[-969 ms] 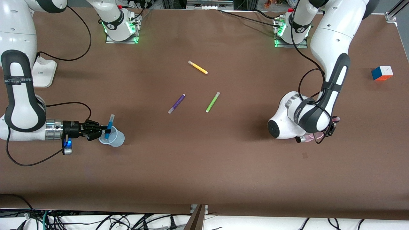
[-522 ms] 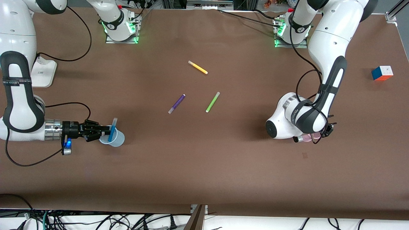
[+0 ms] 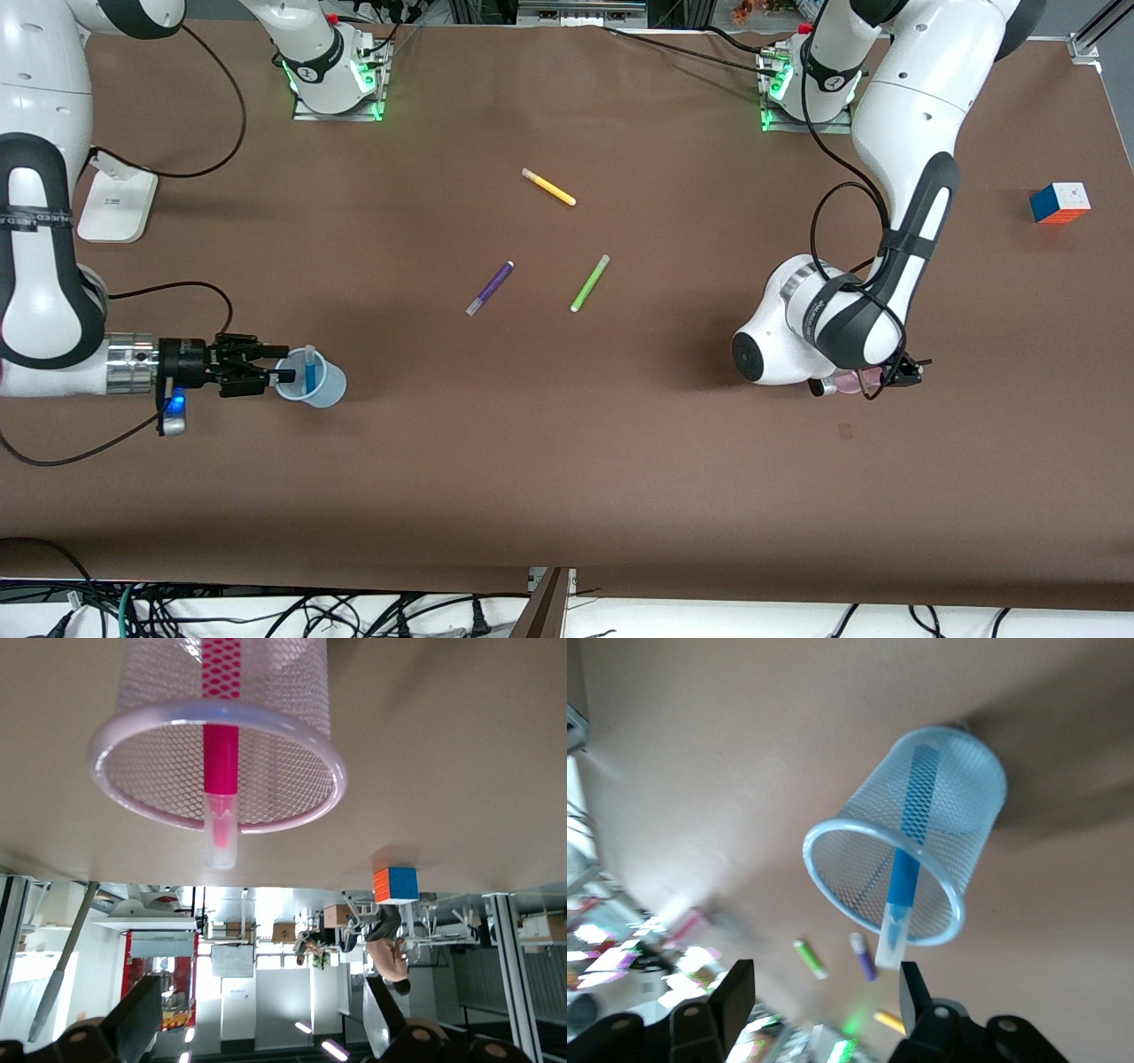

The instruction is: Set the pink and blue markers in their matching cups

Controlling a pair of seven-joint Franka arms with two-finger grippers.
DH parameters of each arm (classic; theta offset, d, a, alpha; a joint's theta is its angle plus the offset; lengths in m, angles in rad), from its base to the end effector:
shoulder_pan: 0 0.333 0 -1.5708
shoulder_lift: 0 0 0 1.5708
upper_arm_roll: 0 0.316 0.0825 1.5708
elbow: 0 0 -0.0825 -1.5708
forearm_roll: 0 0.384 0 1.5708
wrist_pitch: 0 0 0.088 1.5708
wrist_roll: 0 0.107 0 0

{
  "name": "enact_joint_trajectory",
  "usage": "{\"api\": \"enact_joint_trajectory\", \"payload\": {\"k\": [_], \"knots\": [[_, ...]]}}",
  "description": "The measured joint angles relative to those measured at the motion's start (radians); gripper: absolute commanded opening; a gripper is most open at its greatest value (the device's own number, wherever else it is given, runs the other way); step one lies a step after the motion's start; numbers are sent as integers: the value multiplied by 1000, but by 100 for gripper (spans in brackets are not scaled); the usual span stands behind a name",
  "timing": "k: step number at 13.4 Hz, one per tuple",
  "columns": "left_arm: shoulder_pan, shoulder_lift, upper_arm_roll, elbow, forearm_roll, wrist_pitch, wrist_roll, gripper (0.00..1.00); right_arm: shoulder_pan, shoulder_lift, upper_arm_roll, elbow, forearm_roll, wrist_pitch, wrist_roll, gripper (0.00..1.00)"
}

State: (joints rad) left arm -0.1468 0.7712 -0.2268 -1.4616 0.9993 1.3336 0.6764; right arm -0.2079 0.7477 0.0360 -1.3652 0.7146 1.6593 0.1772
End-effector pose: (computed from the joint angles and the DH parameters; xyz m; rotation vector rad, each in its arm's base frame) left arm 0.6373 -0.1097 0.2337 -1.7466 1.3173 1.1369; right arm 0.6922 -0.0596 0.2690 -2.2737 0.6916 0.5483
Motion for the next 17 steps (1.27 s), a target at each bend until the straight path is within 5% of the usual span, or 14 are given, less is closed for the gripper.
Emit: {"api": "enact_joint_trajectory", "payload": {"k": [7, 12, 17], "knots": [[52, -119, 15, 93, -356, -54, -275, 100, 155, -277, 17, 49, -620, -147, -62, 81], [152, -190, 16, 147, -626, -20, -642, 100, 177, -459, 11, 33, -666, -389, -67, 92], [187, -321, 15, 194, -771, 5, -755, 100, 179, -555, 17, 0, -671, -414, -70, 99]]}}
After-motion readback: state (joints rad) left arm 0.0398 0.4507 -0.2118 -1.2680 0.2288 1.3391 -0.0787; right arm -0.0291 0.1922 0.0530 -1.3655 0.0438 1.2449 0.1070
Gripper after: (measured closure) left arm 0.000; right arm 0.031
